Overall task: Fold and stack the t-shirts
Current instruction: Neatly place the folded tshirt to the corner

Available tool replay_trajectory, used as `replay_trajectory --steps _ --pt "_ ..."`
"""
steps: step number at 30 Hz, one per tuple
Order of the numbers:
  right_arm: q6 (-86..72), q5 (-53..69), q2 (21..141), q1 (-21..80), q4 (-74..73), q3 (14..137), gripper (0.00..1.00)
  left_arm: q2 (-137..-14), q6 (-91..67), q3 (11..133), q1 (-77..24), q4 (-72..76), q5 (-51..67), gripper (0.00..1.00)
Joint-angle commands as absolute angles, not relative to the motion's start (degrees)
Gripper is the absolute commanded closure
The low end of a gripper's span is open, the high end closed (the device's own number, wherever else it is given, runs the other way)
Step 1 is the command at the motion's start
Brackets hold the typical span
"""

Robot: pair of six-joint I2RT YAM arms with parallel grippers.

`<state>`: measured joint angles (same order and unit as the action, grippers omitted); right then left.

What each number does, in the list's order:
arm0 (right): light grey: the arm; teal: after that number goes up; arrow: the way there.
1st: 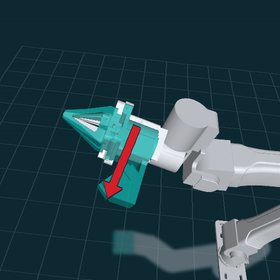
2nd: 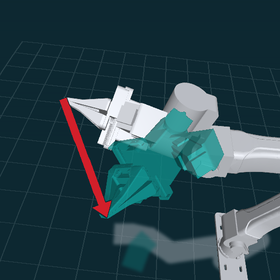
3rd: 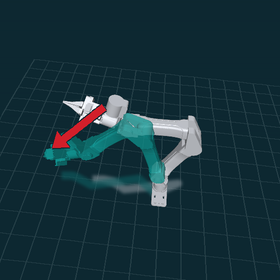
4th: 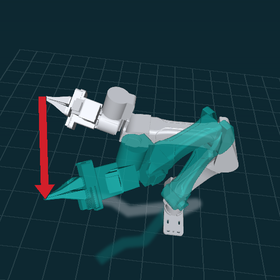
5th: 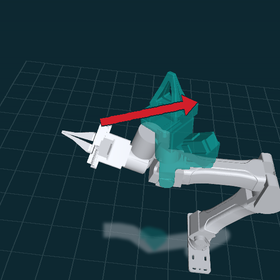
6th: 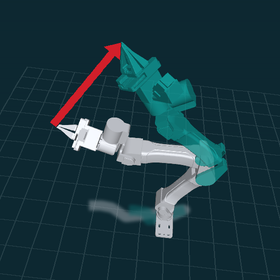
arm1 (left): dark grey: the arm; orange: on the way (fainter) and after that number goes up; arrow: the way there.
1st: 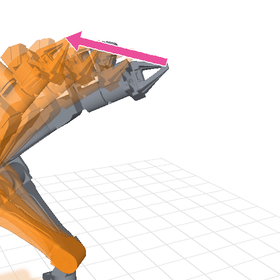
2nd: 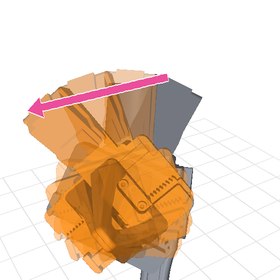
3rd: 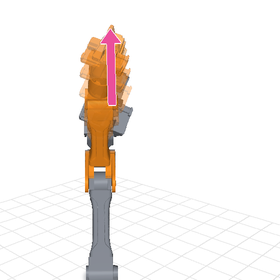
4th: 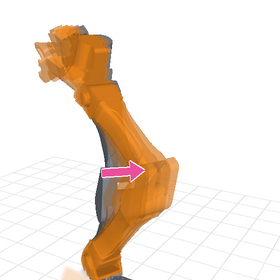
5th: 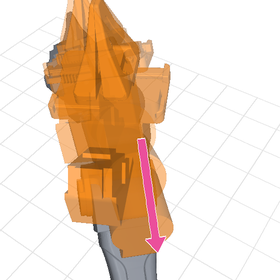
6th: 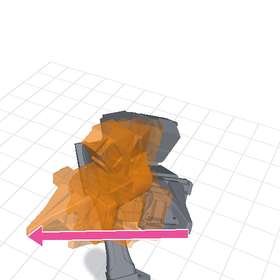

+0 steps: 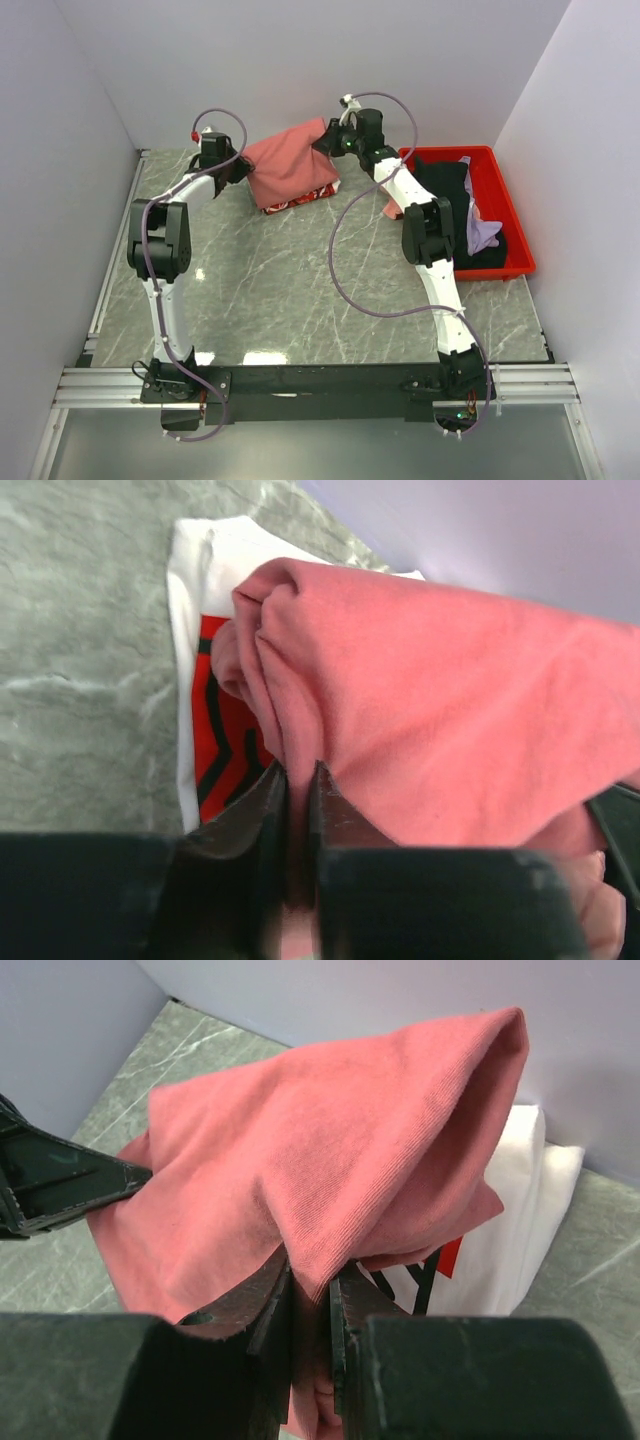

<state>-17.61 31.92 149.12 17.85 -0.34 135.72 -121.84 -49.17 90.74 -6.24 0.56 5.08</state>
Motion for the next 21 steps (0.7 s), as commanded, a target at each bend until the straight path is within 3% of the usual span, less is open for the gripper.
replay_trajectory --steps 1,4,7,8,9,12,15,21 --pt "-18.7 29.3 149.9 17.2 4.2 137.5 1.0 -123.1 -47.9 94.6 -6.2 -1.8 1.8 0.77" --pt "-19.0 28.6 150.0 17.0 3.7 138.0 0.84 -123.3 -47.3 95.2 -6.2 -2.0 1.4 0.54" --pt "-19.3 27.7 149.3 16.7 2.6 138.3 0.62 -122.3 -47.2 94.6 -6.2 -1.2 1.3 0.4" --pt "-19.2 27.5 149.0 16.7 2.5 138.2 0.44 -121.5 -47.1 94.4 -6.2 -1.1 1.3 0.38" --pt "-19.1 26.8 148.5 16.7 2.1 137.8 0.33 -121.1 -47.1 94.0 -6.2 -0.9 1.5 0.36" --pt "-17.5 25.8 146.3 16.5 1.0 137.5 0.24 -119.4 -46.9 94.0 -6.2 -0.6 1.3 0.33" --pt "-16.8 24.3 143.9 16.5 -1.0 136.2 0.23 -117.8 -47.0 93.8 -6.2 -0.8 1.4 0.25" --pt "-16.3 19.4 138.7 16.5 -6.7 133.4 0.2 -115.4 -46.3 93.9 -6.3 -1.8 2.3 0.0"
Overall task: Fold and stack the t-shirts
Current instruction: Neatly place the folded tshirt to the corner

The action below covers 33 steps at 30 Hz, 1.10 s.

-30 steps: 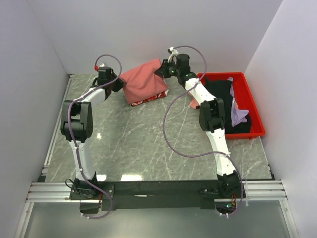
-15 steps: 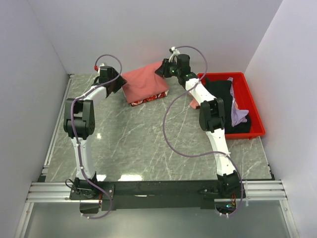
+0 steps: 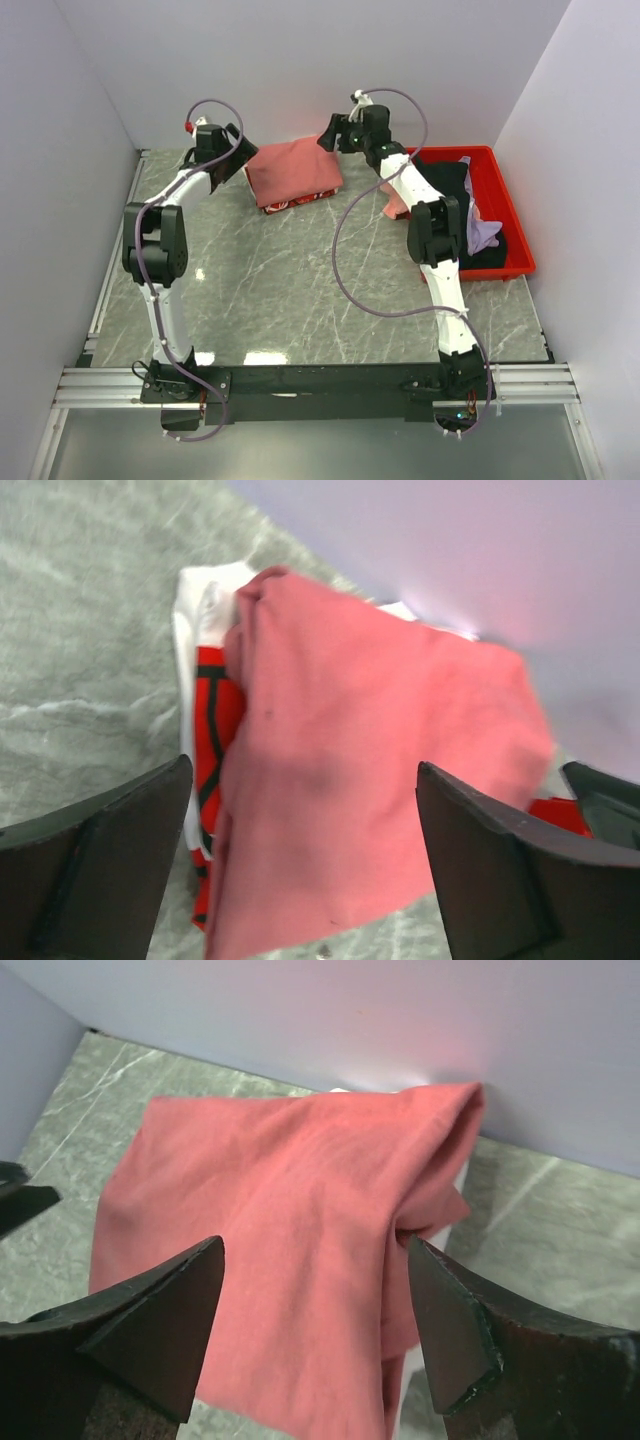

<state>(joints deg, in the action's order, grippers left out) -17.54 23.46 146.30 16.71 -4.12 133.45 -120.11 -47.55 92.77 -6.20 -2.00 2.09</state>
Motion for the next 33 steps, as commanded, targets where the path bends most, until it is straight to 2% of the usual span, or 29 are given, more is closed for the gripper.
replay_trajectory --steps 1,7,12,17,24,33 --pt "-16.4 18.9 138.3 16.5 -7.4 133.4 0.2 -115.1 -46.1 93.8 -6.5 -1.6 2.4 0.01" --pt "-19.6 25.8 136.4 17.0 -4.0 128.6 0.18 -116.0 -44.1 96.8 -7.6 -1.8 4.1 0.01" --pt "-25.0 31.7 141.5 17.9 -0.1 131.2 0.18 -122.1 -43.2 103.2 -8.3 -2.7 6.6 0.0" --pt "-30.3 31.2 147.6 18.3 3.9 136.6 0.17 -128.5 -41.8 109.6 -8.4 -5.4 6.4 0.01" --pt "-32.5 26.9 152.4 18.2 6.9 137.1 0.17 -132.7 -40.6 110.8 -8.2 -6.8 4.6 0.01" --pt "-33.0 27.6 151.2 17.7 7.2 137.2 0.17 -134.5 -41.4 111.4 -7.3 -7.2 6.4 0.01"
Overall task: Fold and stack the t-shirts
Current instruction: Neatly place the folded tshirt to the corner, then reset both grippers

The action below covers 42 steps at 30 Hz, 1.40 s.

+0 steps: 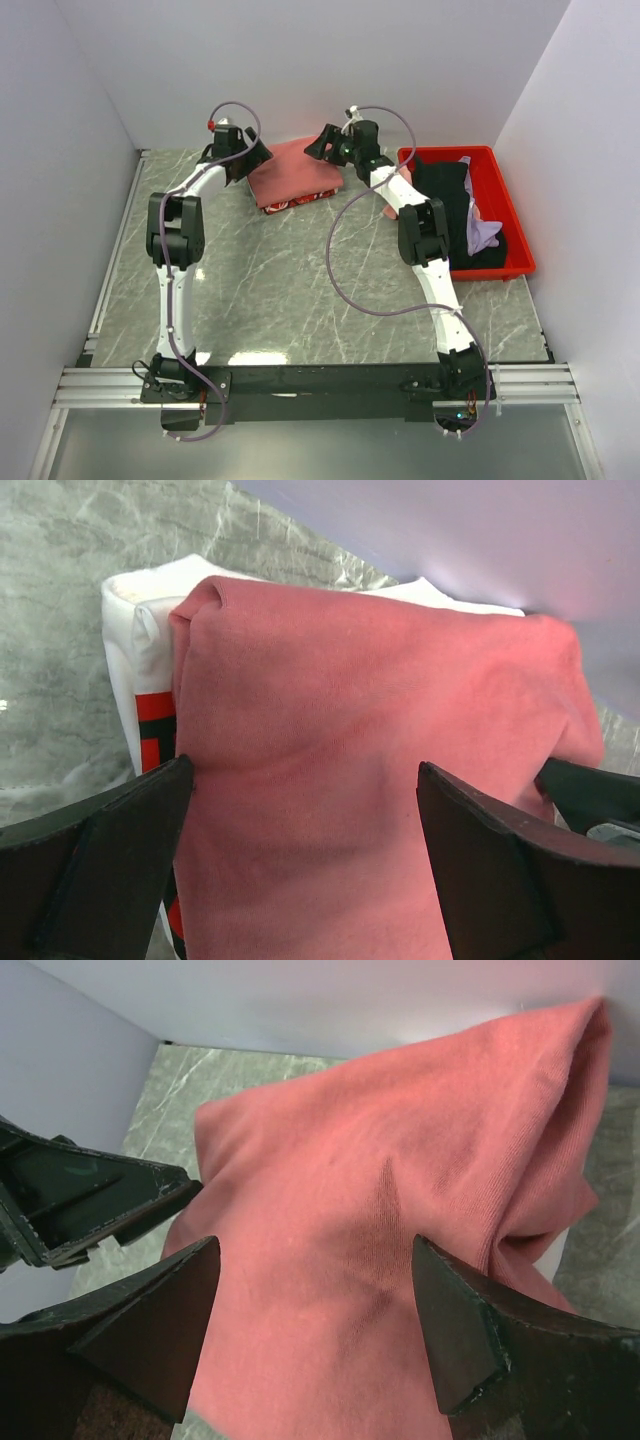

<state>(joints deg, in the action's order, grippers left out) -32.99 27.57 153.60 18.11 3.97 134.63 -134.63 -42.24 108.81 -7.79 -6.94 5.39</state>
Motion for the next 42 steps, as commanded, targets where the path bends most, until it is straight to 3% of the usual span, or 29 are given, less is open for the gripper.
replay_trajectory --steps 1,5,10,15,22,31,37,42 --pt "-32.3 28.0 150.6 17.6 6.9 137.4 0.16 -133.5 -41.3 111.4 -7.3 -7.1 6.4 0.01" --pt "-28.2 28.8 146.2 17.8 0.6 138.9 0.16 -128.9 -40.4 112.4 -7.3 -8.8 5.1 0.01" --pt "-23.6 27.7 130.2 17.8 -3.1 128.5 0.13 -115.0 -40.4 104.8 -7.4 -9.5 3.1 0.01" --pt "-22.7 21.4 110.2 17.8 -6.9 106.7 0.13 -98.0 -41.5 91.4 -7.8 -15.0 -4.1 0.01" --pt "-23.7 10.0 83.2 17.8 -0.2 66.5 0.11 -62.8 -46.2 57.0 -8.4 -16.4 -16.1 0.01" --pt "-28.5 -4.7 55.7 17.8 -0.2 37.6 0.11 -33.2 -54.1 34.8 -8.6 -21.4 -22.5 0.01" --pt "-30.1 -10.0 39.7 17.8 2.8 28.7 0.1 -23.3 -55.0 29.8 -8.6 -21.6 -24.7 0.01" --pt "-29.6 -10.0 31.7 17.8 3.2 25.4 0.1 -23.8 -55.2 30.8 -8.5 -22.7 -25.4 0.01"
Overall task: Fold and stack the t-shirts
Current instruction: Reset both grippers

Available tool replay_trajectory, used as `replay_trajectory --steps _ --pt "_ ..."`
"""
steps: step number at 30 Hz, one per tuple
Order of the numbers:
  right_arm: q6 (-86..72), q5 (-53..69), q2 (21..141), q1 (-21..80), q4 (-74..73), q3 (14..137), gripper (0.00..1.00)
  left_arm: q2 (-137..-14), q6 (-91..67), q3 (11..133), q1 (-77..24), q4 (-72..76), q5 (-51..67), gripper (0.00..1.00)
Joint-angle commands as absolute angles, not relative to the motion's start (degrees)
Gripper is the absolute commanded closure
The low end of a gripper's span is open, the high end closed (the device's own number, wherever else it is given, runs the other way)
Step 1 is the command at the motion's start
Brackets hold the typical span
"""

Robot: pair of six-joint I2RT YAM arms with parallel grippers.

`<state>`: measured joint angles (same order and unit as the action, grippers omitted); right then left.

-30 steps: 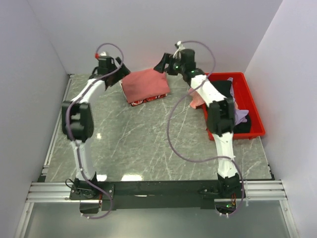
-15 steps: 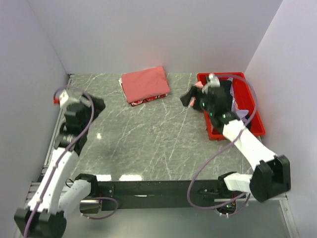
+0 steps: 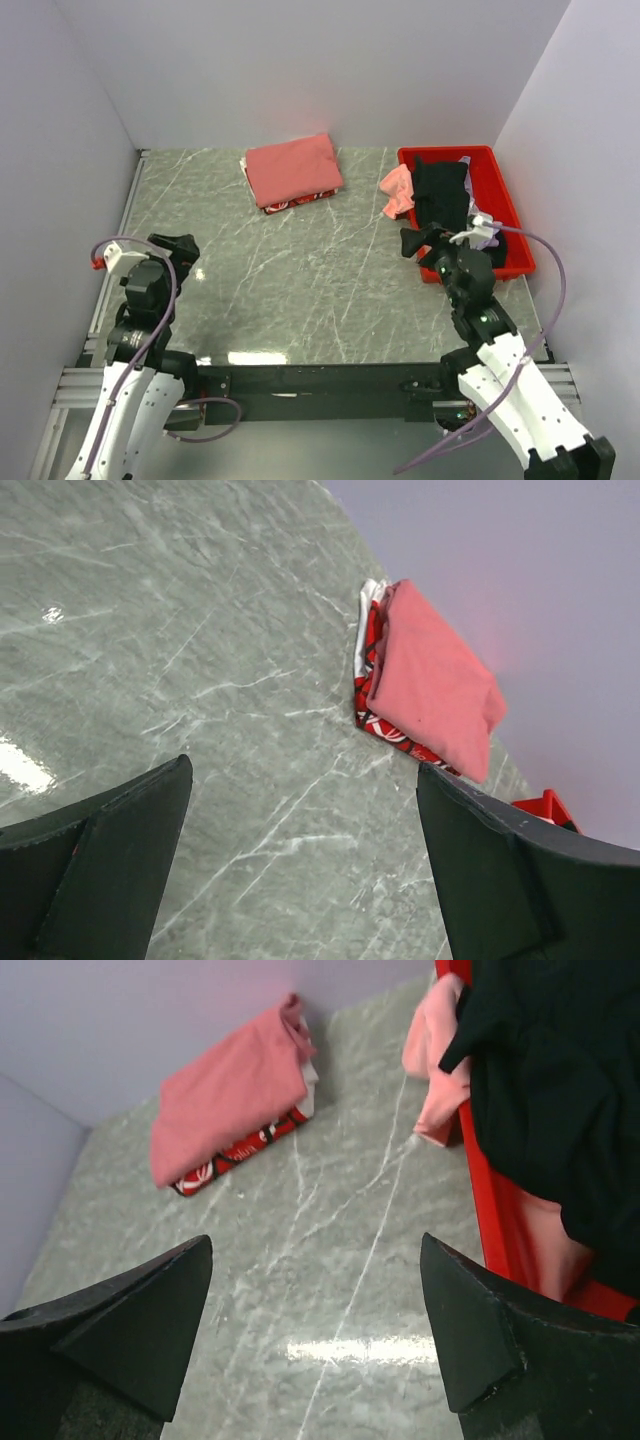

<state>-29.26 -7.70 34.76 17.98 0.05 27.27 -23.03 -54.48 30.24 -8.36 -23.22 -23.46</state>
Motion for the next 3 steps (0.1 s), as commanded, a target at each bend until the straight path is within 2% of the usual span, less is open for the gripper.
replay_trajectory --steps 1,3 --pt "-29.5 -9.9 30.8 17.8 3.7 24.1 0.1 -24.3 -55.4 31.5 -8.5 -23.1 -25.5 0.0" --pt "-29.2 -9.9 28.7 17.8 4.2 23.4 0.09 -25.0 -55.6 31.6 -8.5 -23.3 -25.8 0.0"
